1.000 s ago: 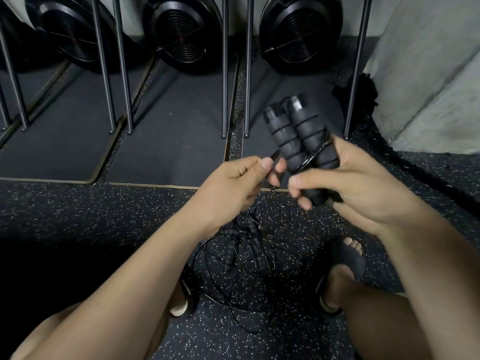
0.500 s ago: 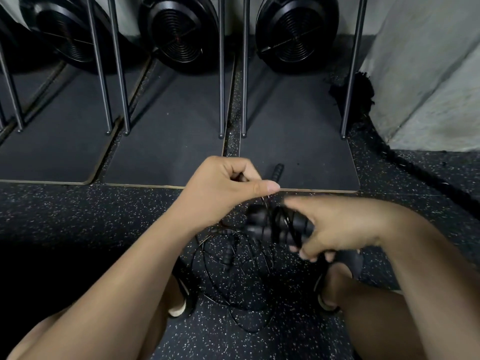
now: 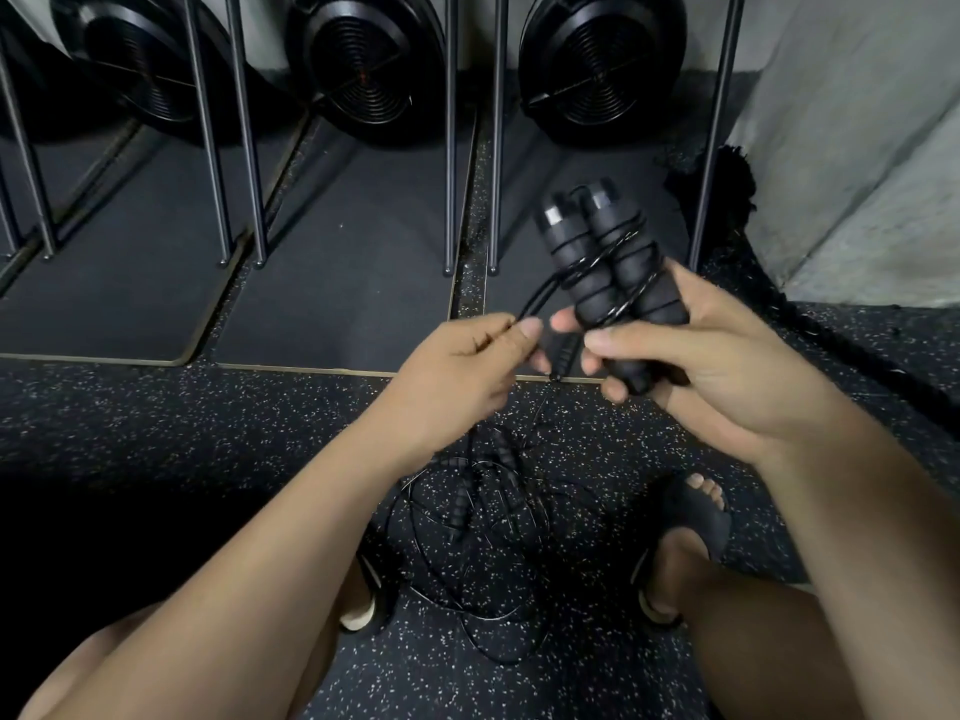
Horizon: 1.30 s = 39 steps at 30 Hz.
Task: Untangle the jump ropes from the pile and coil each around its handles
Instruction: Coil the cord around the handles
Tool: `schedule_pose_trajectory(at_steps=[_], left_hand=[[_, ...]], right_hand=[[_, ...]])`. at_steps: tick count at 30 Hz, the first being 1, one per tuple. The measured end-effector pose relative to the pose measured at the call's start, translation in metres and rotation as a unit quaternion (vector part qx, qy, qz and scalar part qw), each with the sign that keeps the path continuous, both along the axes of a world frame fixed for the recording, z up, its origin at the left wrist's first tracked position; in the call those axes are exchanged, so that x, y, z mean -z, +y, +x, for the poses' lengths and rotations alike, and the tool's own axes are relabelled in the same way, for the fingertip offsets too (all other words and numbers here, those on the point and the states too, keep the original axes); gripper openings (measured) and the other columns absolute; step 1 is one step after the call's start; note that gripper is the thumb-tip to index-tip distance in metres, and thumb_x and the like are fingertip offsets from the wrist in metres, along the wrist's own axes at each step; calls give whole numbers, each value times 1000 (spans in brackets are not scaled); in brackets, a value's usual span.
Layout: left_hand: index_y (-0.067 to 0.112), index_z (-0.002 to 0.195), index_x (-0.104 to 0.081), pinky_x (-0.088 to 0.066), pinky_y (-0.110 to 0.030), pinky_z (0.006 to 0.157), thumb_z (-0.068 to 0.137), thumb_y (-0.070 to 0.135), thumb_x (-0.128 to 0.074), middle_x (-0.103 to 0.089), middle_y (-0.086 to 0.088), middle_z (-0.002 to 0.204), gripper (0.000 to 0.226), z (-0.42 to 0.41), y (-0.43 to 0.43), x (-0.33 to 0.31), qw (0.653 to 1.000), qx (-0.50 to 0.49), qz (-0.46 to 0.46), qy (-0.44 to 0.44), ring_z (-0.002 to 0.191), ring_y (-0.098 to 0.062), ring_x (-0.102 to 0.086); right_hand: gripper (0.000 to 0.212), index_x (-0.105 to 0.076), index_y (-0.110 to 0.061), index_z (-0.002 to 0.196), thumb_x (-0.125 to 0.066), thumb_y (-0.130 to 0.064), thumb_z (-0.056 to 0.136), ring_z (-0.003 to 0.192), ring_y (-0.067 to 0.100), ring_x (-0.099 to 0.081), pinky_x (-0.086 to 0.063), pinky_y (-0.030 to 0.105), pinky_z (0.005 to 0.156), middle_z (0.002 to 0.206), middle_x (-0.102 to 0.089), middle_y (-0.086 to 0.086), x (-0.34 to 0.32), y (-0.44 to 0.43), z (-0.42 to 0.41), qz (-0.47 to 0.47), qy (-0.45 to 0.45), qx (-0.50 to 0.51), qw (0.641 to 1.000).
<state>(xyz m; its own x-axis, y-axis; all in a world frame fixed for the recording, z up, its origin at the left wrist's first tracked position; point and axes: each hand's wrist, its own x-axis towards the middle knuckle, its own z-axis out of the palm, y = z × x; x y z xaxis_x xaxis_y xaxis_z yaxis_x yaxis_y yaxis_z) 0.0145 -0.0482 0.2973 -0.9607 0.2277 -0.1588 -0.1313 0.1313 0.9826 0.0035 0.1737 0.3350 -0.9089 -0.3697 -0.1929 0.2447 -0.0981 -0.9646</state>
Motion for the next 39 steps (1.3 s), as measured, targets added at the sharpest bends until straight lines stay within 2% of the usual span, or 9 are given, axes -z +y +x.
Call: schedule_pose_trajectory(at_steps=[4, 9, 16, 23, 28, 30, 32, 35, 39], left_hand=[[18, 87, -71, -28, -29, 52, 107, 40, -62, -39, 12, 53, 31, 4, -2, 3, 982, 48, -180, 40, 48, -10, -35], [21, 77, -72, -28, -26, 50, 100, 41, -73, -43, 11, 51, 31, 3, -3, -1, 983, 30, -175, 45, 47, -7, -35], [12, 75, -73, -37, -26, 60, 76, 41, -93, -60, -6, 65, 35, 0, -12, -4, 990, 6, -118, 75, 61, -11, -46], [-9, 84, -57, -28, -17, 48, 89, 44, -73, -39, 1, 57, 56, 0, -13, -9, 998, 36, -13, 54, 51, -10, -31], [-3, 77, -61, -43, -30, 60, 106, 3, -57, -55, -16, 76, 30, 4, -4, 1, 999, -4, -9, 39, 70, -22, -51], [24, 63, -60, -32, -31, 58, 107, 13, -54, -56, -4, 62, 45, 4, 4, 3, 998, -1, -47, 32, 61, -20, -41], [24, 68, -61, -26, -28, 51, 112, 33, -50, -49, 12, 52, 47, 7, 10, 1, 999, 8, -45, -8, 51, -14, -31], [19, 85, -71, -29, -26, 50, 110, 44, -52, -44, 13, 52, 41, 5, 10, 4, 988, 45, -147, 23, 48, -8, -35], [20, 80, -69, -32, -28, 50, 100, 37, -71, -49, 10, 55, 27, 5, 3, 13, 959, 99, -260, 46, 49, -7, -39]], right_hand=[[58, -49, -24, 125, -82, 3, 86, 81, 24, -80, -61, 40, 64, 103, -80, 8, 21, 5, -7, 256, 43, 109, 960], [47, -53, -36, 104, -83, -6, 84, 72, 27, -80, -66, 57, 70, 83, -79, 2, 33, 9, -6, 433, 41, -58, 899], [52, -62, -31, 113, -82, 5, 81, 85, 30, -81, -63, 37, 65, 92, -80, 9, 22, 0, 7, 391, -17, -300, 870], [50, -59, -11, 129, -79, 10, 89, 86, 28, -74, -57, 33, 63, 110, -78, 19, -6, 3, 16, 155, -74, -426, 888], [48, -62, -10, 127, -75, 12, 87, 76, 26, -68, -54, 31, 55, 111, -73, 26, -6, 2, 14, 0, -5, -314, 950], [46, -59, -2, 130, -74, 6, 88, 81, 27, -67, -54, 31, 58, 113, -71, 26, -4, -3, 11, -45, 1, -222, 974], [51, -53, 6, 136, -77, 2, 91, 88, 30, -67, -56, 31, 63, 112, -71, 27, -3, -6, 7, -45, -7, -117, 992], [54, -51, 1, 132, -82, -2, 88, 85, 31, -74, -61, 34, 65, 112, -73, 32, 4, -1, -3, 84, -20, -1, 996], [51, -51, -12, 119, -89, -5, 85, 79, 32, -80, -66, 43, 64, 95, -78, 17, 19, 10, -5, 287, -27, -9, 958]])
